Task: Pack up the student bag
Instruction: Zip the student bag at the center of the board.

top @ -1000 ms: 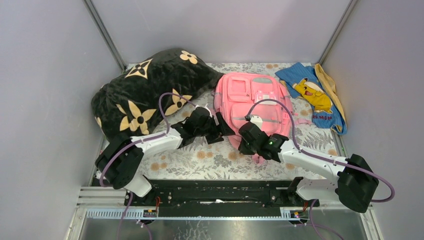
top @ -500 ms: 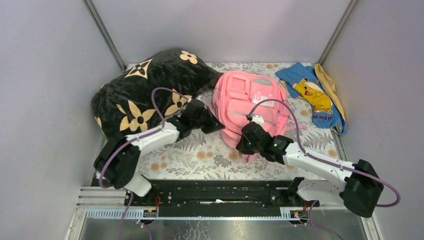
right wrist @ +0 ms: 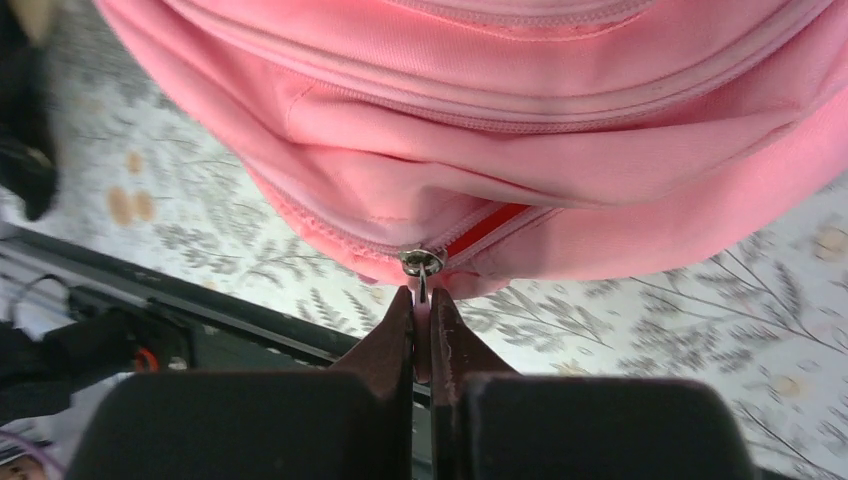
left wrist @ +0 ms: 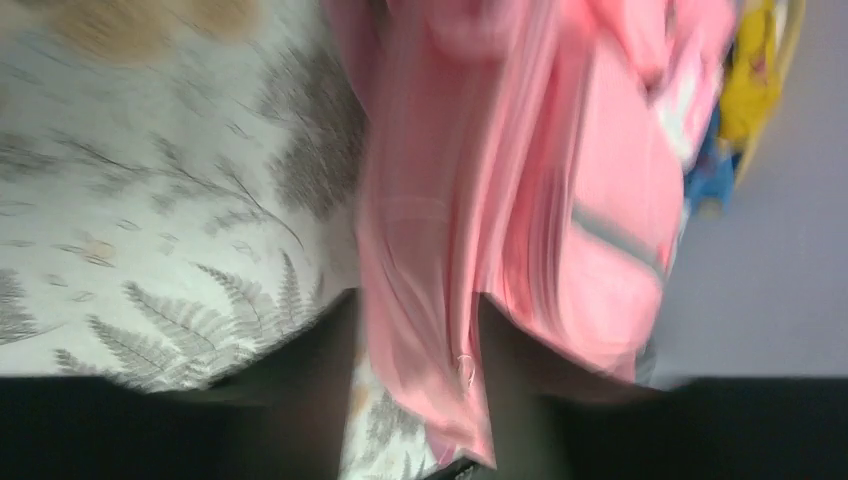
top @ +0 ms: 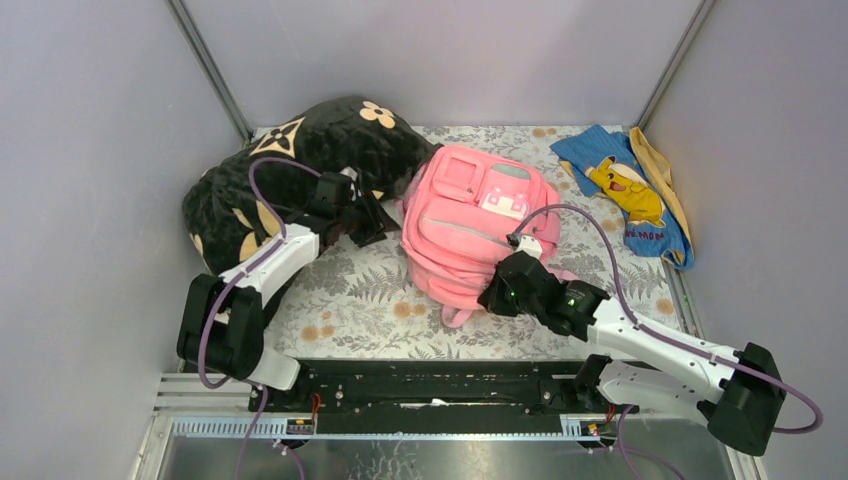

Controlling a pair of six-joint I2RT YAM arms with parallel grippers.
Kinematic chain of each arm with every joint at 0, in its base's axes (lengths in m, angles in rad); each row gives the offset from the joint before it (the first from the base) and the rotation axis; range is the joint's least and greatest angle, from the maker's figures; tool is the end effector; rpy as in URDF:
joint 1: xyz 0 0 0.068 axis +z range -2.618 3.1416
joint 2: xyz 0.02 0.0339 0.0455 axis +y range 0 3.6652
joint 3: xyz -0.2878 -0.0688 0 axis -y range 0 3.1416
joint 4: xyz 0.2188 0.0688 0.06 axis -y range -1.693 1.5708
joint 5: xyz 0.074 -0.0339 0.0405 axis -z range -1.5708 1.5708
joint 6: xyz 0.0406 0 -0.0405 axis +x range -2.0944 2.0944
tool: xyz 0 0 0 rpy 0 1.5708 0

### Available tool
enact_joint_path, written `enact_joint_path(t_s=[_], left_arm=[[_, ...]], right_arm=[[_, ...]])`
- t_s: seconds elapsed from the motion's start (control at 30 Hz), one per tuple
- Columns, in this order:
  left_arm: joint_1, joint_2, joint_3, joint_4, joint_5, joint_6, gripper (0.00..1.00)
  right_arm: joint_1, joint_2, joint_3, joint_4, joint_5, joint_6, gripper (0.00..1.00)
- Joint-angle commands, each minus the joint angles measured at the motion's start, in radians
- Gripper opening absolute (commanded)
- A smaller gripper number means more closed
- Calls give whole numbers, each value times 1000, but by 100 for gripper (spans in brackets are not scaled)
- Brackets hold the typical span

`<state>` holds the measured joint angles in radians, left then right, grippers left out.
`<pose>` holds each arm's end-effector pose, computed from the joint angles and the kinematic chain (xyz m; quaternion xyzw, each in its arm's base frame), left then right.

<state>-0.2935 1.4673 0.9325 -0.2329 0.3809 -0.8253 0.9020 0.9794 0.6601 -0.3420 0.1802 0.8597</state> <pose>0.2727 -0.0982 0.2623 -0.1661 0.8915 -0.3513 0.2328 0.1149 0.1336 0.2707 0.0206 0.8954 0.2859 0.3408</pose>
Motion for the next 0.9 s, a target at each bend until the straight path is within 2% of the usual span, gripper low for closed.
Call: enact_joint_path(t_s=[0.0,0.03,0.1,0.27,0.37,0.43,0.57,0.67,0.73,0.77,0.8,0.87], left_arm=[[-55,-51,123,-74,-297,124,68],[-98,-65,150,-116,-326,130,72],[-163,-97,164,-170,-342,115,74],[-273,-166,34,-135,-274,-127,70],[-356,-240,-145,33,-324,-336,72],[-381,-246,-211,132,-318,-411,76],[-392,-107,-84,57,-266,-360,78],[-422,-41,-48,52,-261,-365,77],[-438,-26,-52,75,-292,-356,71],[-438,-16,-53,81,-298,-351,63],[-438,-6,-52,93,-300,-341,49],[-430,10,-32,74,-316,-310,3]], right_arm=[[-8,21,86,-126,-5,-15,0],[-8,33,89,-105,-7,-17,0],[-8,57,91,-69,-7,-24,0],[-8,105,93,-6,-46,-34,0],[-8,117,90,12,-44,-42,0],[-8,124,86,19,-42,-42,0],[-8,157,101,-7,-62,-58,0],[-8,147,91,3,-61,-64,0],[-8,134,91,3,-56,-68,0],[-8,125,91,-5,-53,-71,0],[-9,115,87,-17,-49,-72,0],[-8,84,74,-37,-26,-80,0]])
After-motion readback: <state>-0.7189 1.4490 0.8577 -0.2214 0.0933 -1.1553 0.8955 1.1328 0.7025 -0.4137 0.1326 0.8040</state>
